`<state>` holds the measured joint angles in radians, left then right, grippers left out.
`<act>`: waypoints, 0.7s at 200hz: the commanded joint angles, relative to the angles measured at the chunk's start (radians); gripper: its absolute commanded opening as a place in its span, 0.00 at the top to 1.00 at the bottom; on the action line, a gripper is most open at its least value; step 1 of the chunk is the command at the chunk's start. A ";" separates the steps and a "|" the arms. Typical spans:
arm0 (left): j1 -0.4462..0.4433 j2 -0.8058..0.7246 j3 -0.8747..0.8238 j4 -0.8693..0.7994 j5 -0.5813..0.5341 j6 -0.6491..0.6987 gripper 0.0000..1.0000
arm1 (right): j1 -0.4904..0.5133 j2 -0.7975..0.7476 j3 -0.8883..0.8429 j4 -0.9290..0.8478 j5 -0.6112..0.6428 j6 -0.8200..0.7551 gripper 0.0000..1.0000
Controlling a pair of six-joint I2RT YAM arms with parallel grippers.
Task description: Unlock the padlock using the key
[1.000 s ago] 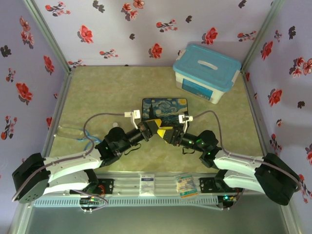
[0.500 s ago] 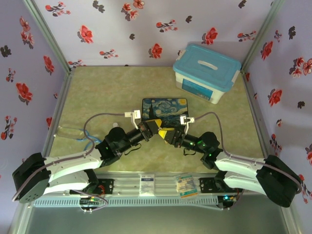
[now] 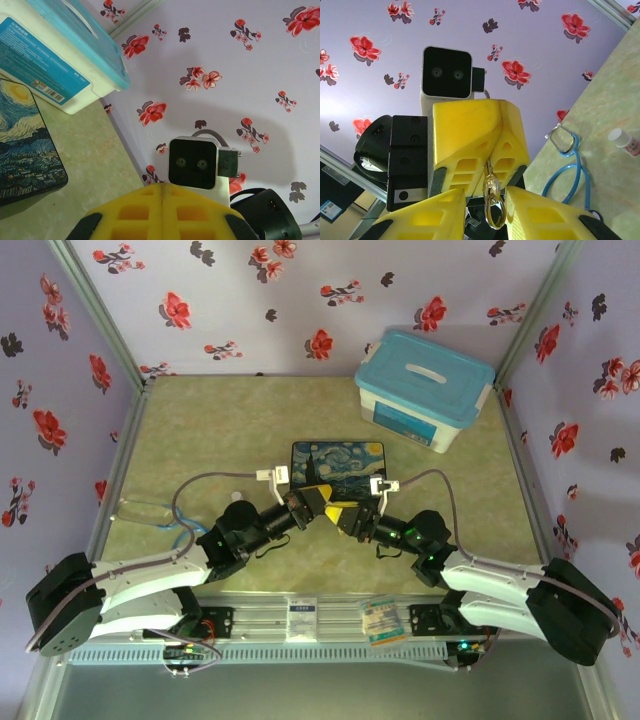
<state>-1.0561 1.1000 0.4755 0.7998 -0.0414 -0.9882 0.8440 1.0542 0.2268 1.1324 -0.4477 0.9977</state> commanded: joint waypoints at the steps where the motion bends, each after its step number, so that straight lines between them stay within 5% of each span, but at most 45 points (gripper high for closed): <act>1: 0.002 0.004 0.006 0.033 0.001 -0.006 1.00 | 0.002 0.003 0.031 0.026 0.017 -0.029 0.74; 47: 0.001 0.006 0.003 0.039 0.000 -0.010 1.00 | 0.001 0.012 0.023 0.053 0.018 -0.024 0.79; 120: 0.001 0.009 -0.018 0.052 -0.008 -0.023 1.00 | 0.001 0.012 0.013 0.050 0.013 -0.028 1.00; 133: 0.001 0.002 -0.027 0.050 -0.023 -0.027 0.87 | 0.001 0.001 0.006 0.032 0.019 -0.033 1.00; 140: 0.002 -0.003 -0.032 0.046 -0.034 -0.030 0.68 | 0.002 -0.010 0.001 0.015 0.025 -0.034 1.00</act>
<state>-1.0554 1.1015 0.4675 0.8192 -0.0448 -0.9939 0.8440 1.0687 0.2340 1.1313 -0.4408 0.9943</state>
